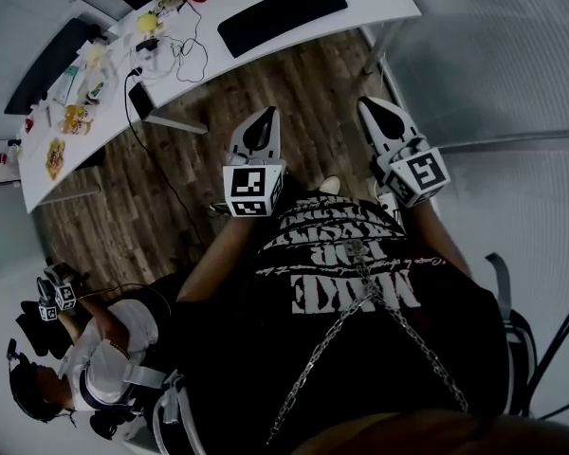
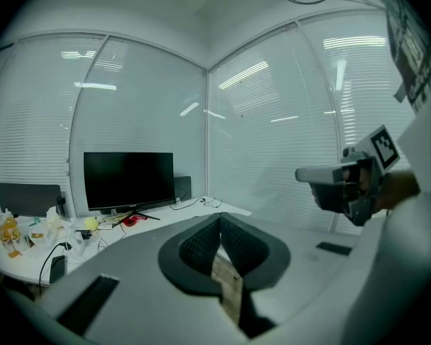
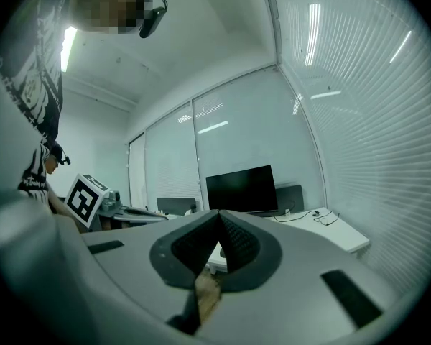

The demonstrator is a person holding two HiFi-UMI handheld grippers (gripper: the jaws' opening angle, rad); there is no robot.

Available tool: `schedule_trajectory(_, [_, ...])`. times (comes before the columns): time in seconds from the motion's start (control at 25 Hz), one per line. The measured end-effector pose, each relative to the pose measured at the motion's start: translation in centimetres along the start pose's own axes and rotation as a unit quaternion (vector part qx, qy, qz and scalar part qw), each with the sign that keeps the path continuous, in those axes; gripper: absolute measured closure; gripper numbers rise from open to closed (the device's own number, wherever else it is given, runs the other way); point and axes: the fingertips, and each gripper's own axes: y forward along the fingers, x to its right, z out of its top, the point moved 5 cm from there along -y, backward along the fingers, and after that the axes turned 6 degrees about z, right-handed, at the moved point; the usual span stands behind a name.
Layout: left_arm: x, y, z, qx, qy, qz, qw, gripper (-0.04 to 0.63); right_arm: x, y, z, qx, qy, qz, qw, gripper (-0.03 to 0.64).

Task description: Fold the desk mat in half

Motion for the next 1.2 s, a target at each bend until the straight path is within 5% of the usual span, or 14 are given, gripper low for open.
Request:
schedule_trajectory(0.44, [-1.0,2.2,0.9,0.010,-0.002,-0.008,0.9999,0.588,1.8,1.8,0.2,-0.004,-0.009,-0.010,1.000,0.618])
schedule_trajectory(1.2, [-10.2,7.1,2.2,0.026,-0.039,-0.021,0.9987,0.587,0.9,11.6,2.2,-0.045,-0.050,-0.012,0.998,0.618])
